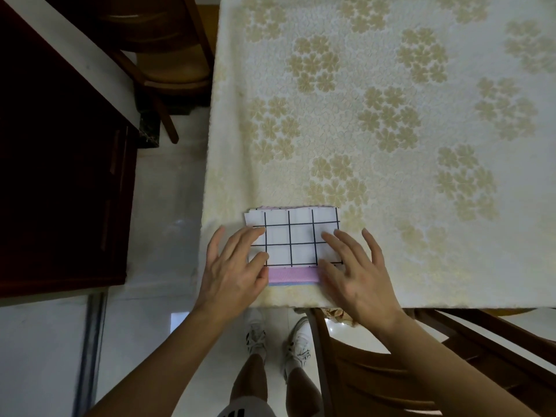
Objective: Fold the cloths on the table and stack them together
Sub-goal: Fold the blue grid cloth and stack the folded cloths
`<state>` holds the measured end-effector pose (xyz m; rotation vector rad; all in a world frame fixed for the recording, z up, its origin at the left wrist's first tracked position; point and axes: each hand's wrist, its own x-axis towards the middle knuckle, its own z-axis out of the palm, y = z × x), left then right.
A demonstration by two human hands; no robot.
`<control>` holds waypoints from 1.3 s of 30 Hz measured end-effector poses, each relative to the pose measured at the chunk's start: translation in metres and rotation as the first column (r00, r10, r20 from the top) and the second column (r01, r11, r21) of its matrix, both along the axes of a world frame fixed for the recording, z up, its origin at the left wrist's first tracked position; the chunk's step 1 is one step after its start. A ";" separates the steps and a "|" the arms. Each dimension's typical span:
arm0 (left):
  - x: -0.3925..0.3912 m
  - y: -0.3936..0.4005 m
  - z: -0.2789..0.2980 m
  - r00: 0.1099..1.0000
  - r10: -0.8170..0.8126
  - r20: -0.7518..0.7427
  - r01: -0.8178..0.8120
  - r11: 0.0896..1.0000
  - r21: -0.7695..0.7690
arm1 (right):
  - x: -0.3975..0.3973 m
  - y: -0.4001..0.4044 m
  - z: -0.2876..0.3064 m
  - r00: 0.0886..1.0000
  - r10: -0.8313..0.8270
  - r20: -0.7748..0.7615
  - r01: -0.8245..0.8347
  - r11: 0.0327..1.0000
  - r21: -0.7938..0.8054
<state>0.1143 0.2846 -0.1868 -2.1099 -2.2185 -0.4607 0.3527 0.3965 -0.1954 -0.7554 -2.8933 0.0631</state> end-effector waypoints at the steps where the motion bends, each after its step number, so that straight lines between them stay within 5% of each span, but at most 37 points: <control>1: -0.001 0.002 -0.003 1.000 0.000 -0.011 0.000 1.000 0.009 | 0.000 0.001 -0.003 1.000 0.009 0.001 -0.009 1.000 0.027; 16: 0.003 0.003 -0.017 0.996 -0.028 -0.081 0.020 0.994 -0.107 | -0.005 0.002 -0.017 1.000 0.018 0.012 -0.019 0.993 0.114; 39: 0.009 -0.003 -0.019 0.982 -0.142 -0.123 0.150 0.987 0.057 | 0.000 -0.003 -0.017 0.992 0.005 -0.125 0.013 0.990 0.143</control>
